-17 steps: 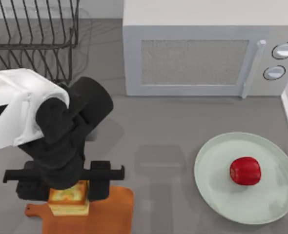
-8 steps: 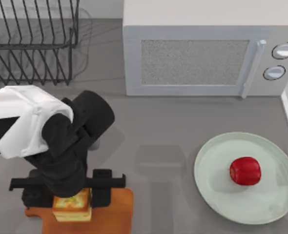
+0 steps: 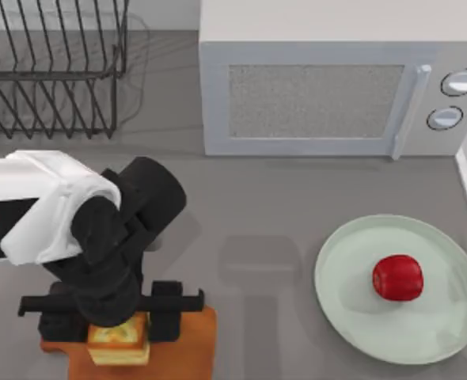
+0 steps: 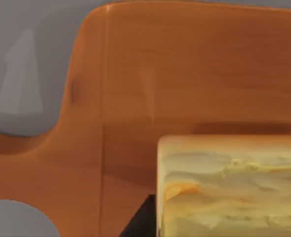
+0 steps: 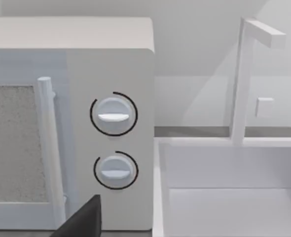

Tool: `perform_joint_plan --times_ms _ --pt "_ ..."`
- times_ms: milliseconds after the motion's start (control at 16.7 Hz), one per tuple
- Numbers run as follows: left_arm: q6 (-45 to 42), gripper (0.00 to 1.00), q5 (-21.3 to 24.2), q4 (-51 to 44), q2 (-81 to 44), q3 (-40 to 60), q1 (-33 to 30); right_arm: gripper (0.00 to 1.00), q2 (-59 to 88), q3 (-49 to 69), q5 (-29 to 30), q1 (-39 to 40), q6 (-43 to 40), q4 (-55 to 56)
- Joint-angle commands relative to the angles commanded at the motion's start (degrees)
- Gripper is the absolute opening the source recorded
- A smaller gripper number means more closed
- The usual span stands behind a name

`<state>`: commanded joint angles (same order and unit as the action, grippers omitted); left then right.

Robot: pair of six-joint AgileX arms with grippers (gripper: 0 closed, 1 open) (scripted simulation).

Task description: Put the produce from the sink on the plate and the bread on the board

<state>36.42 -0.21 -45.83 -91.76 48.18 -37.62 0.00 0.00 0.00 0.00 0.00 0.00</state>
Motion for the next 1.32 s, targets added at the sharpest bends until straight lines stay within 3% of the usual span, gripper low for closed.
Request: perform_joint_plan --times_ms 720,1320 --pt "0.0 0.98 0.0 0.0 0.0 0.0 0.0 1.0 0.0 0.0 0.0 0.0 0.0 0.0" --pt "-0.01 1.0 0.0 0.0 0.07 0.02 0.02 1.0 0.0 0.0 0.0 0.0 0.0 0.0"
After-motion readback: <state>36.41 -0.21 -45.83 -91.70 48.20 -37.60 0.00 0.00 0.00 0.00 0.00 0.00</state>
